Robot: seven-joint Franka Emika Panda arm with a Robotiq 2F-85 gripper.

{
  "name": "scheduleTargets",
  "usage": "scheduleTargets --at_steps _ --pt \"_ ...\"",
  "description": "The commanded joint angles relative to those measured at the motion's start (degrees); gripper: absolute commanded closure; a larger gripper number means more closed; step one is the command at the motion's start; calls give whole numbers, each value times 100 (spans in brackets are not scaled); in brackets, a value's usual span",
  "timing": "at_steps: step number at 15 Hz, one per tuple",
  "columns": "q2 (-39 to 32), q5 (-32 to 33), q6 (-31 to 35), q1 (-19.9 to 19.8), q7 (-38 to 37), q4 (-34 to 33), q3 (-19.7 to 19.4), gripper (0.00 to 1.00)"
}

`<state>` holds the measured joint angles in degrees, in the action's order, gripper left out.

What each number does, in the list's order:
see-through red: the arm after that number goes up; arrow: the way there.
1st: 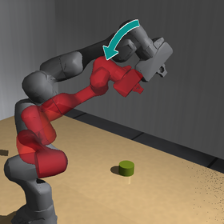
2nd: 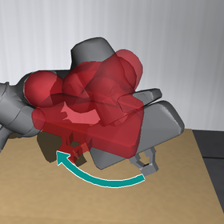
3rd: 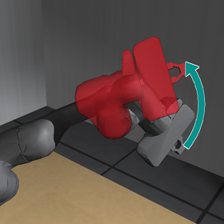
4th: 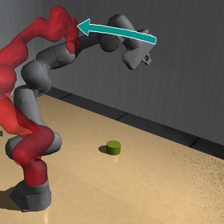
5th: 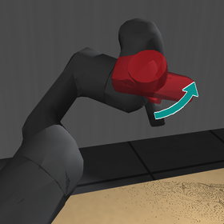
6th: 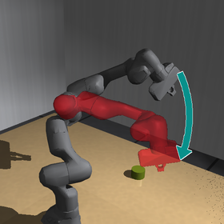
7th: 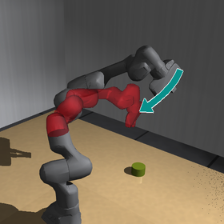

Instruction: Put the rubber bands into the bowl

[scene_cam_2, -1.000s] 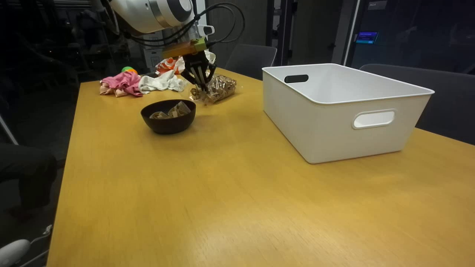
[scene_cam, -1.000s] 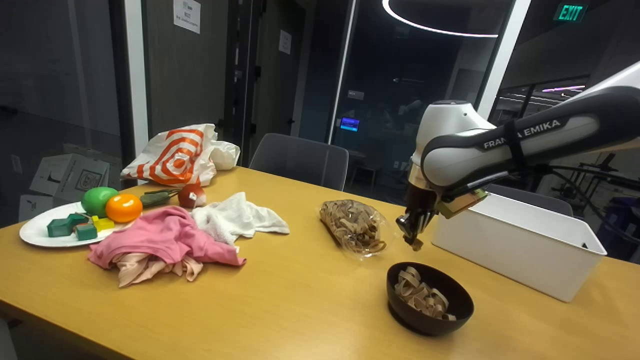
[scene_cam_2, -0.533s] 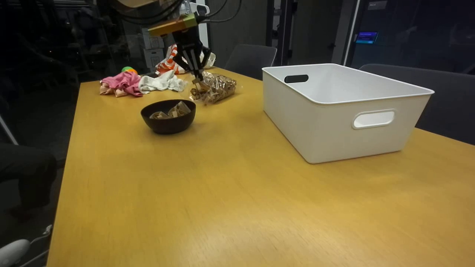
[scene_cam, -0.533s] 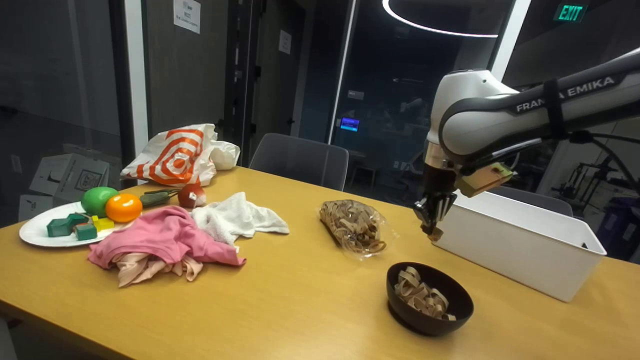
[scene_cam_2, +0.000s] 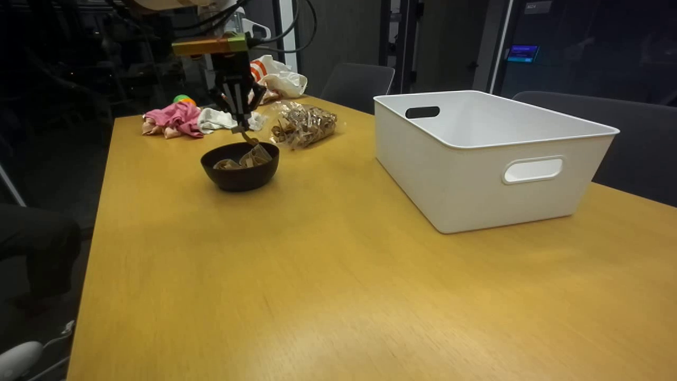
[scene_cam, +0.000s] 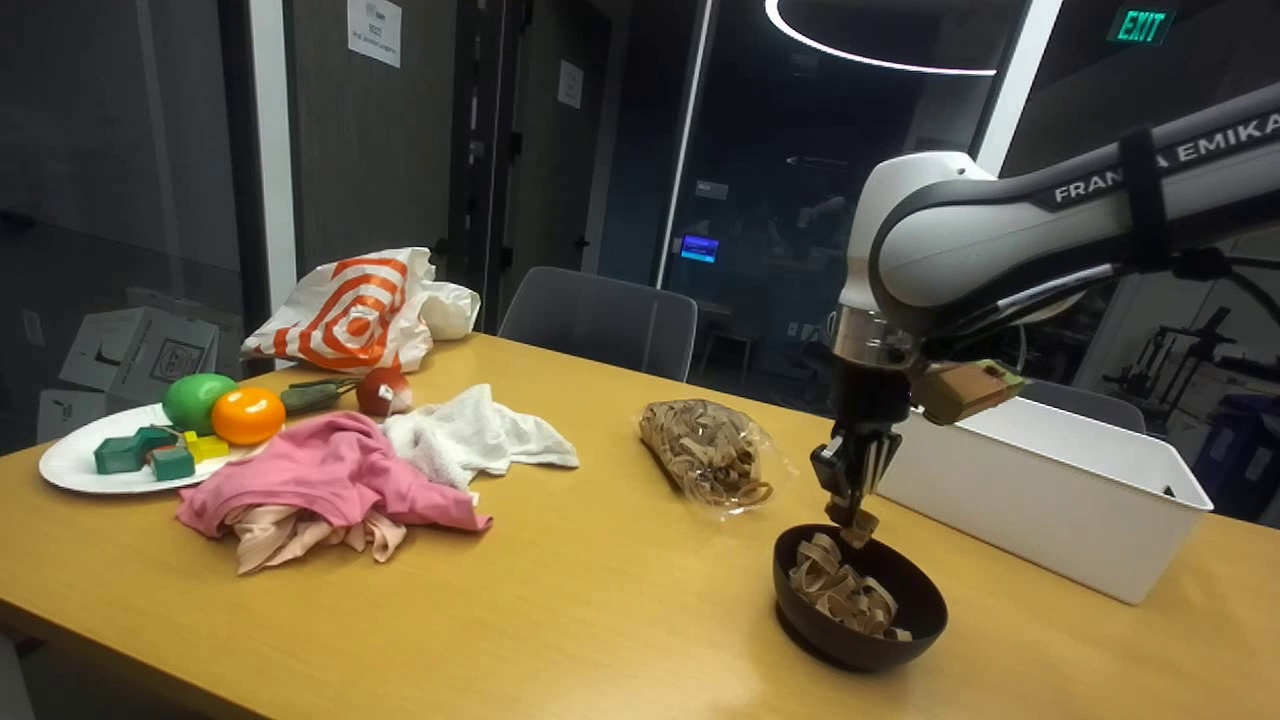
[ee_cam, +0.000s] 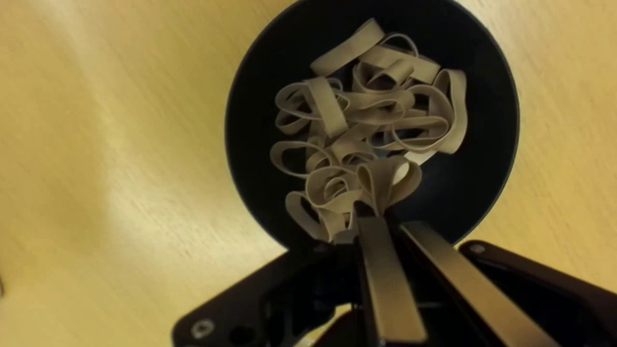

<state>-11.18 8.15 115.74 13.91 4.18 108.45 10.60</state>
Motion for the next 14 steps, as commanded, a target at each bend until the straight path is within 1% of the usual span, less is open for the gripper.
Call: scheduleTargets --at_steps 1,2,3,4,5,7,10,12,13,14 --pt "38 -76 33 -69 47 265 40 96" --pt "24 -162 4 -94 100 299 43 94" --pt "31 -146 -4 -100 80 332 36 69" --pt "28 -138 23 -112 63 363 30 69" --pt "42 -113 48 -124 21 384 18 65" --pt "86 -109 57 -156 -5 405 2 52" --pt "203 -239 52 -237 40 426 -6 27" --pt "290 -319 -27 -287 22 413 -19 14" --pt "363 -380 -80 -317 18 403 -27 5" --pt "422 -446 -137 -340 5 388 -34 1"
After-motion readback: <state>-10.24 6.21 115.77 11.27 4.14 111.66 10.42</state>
